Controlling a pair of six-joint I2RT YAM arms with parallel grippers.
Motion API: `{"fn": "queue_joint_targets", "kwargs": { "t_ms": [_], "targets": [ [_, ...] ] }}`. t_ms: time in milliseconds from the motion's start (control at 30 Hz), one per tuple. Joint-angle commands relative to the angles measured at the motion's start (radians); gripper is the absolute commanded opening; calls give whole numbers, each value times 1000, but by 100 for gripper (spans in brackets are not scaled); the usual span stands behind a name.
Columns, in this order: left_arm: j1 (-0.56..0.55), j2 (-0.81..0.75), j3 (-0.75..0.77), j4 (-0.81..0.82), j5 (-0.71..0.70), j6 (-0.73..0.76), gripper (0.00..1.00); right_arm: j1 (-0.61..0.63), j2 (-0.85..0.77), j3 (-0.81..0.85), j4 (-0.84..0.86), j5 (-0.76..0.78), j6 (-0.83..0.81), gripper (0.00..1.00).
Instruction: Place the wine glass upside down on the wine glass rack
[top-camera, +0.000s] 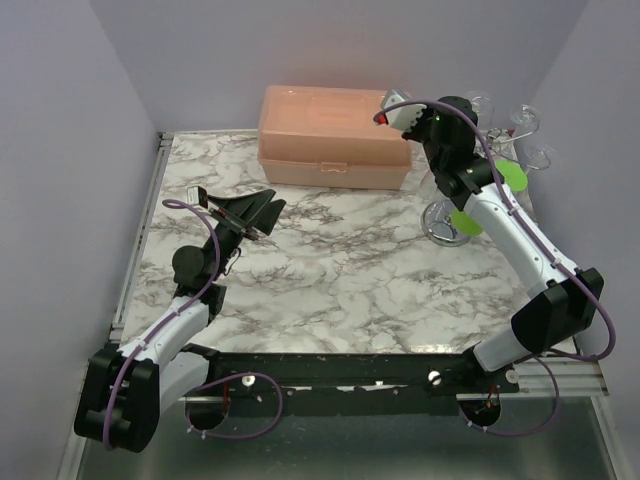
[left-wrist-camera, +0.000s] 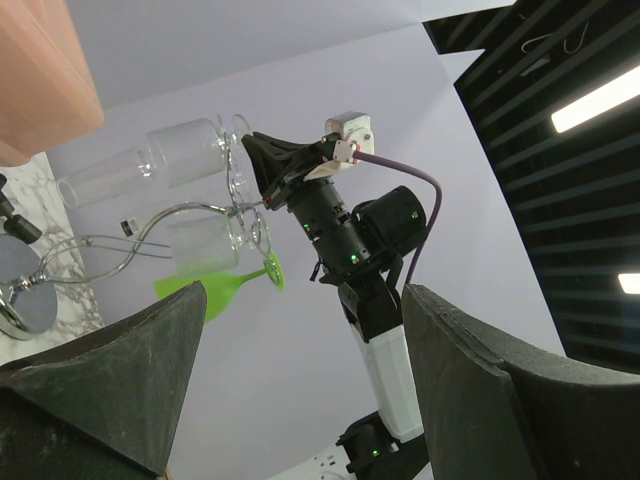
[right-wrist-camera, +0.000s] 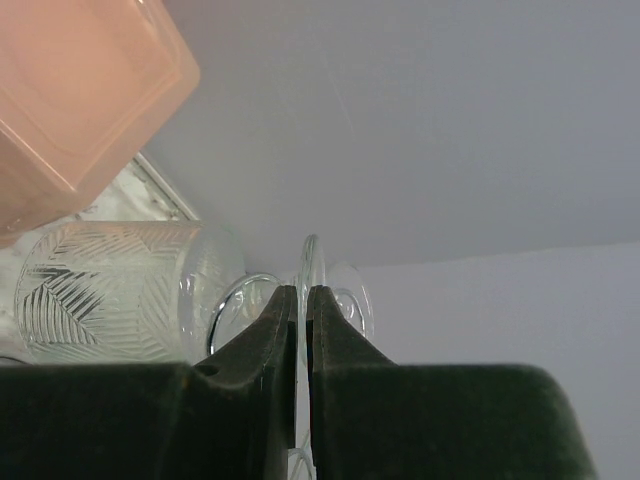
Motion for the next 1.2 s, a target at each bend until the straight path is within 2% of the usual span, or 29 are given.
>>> {"fn": "queue_joint_targets", "kwargs": {
  "t_ms": [0,600,1167],
  "targets": [
    [6,-16,4,19,9,7,81,7,-7,8,151,-62,-19,0],
    [12,2,6,36,9,2,81,7,-81,-36,87,-189,9,0],
    [12,10,8,42,12,-2,81,8,-153,-60,-14,-192,22,0]
  ]
}}
